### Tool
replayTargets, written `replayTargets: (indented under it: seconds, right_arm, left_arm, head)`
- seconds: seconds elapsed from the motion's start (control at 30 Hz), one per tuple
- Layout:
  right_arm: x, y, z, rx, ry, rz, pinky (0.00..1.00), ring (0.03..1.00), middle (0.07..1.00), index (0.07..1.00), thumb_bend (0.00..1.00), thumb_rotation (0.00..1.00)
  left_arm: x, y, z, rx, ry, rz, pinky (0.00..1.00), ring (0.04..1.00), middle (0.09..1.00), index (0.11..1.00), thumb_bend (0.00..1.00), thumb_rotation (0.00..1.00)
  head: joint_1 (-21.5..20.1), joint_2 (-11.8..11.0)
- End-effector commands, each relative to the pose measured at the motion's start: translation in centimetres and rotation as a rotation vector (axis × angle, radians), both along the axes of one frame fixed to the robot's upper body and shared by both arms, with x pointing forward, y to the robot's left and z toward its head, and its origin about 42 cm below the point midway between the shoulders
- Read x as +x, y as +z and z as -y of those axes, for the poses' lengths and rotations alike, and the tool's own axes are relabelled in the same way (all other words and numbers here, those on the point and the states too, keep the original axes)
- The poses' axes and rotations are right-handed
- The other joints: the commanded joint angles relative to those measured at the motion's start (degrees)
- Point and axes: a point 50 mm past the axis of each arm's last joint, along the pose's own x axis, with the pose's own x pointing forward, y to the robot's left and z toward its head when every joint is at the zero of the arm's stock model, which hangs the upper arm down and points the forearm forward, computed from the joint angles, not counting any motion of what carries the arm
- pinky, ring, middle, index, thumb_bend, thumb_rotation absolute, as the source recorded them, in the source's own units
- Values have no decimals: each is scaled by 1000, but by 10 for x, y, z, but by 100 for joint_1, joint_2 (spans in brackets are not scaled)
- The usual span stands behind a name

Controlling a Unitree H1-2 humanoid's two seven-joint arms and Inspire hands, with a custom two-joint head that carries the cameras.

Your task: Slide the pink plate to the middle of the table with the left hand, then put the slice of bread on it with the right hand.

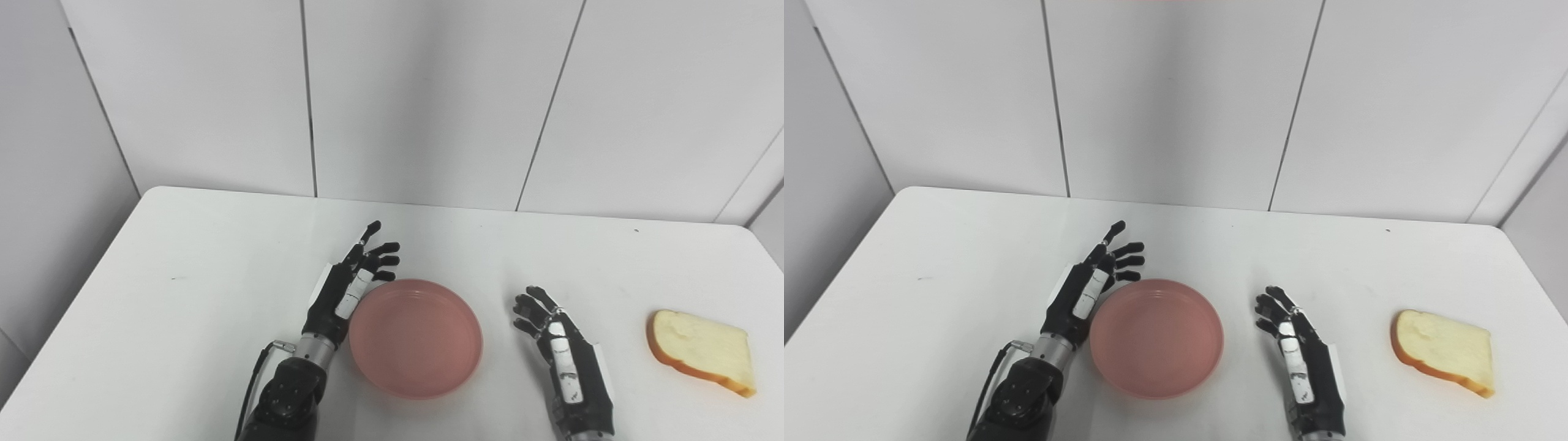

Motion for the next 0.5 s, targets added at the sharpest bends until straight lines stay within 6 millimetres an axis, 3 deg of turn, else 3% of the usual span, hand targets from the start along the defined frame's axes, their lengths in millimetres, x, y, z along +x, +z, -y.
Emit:
replayTargets:
  seconds: [0.0, 0.47]
  right_arm:
    - [-10, -14, -13, 27, -1, -57, 784, 794, 786, 797, 789, 877]
    - [-8, -10, -39, 19, 0, -55, 778, 800, 795, 806, 776, 872]
  left_arm:
    - [-22, -32, 8, -4, -12, -89, 651, 750, 796, 919, 929, 919]
    - [-22, -32, -18, -8, -18, -98, 695, 778, 809, 948, 876, 909]
  head:
    - [-86, 20]
    - [-864, 41]
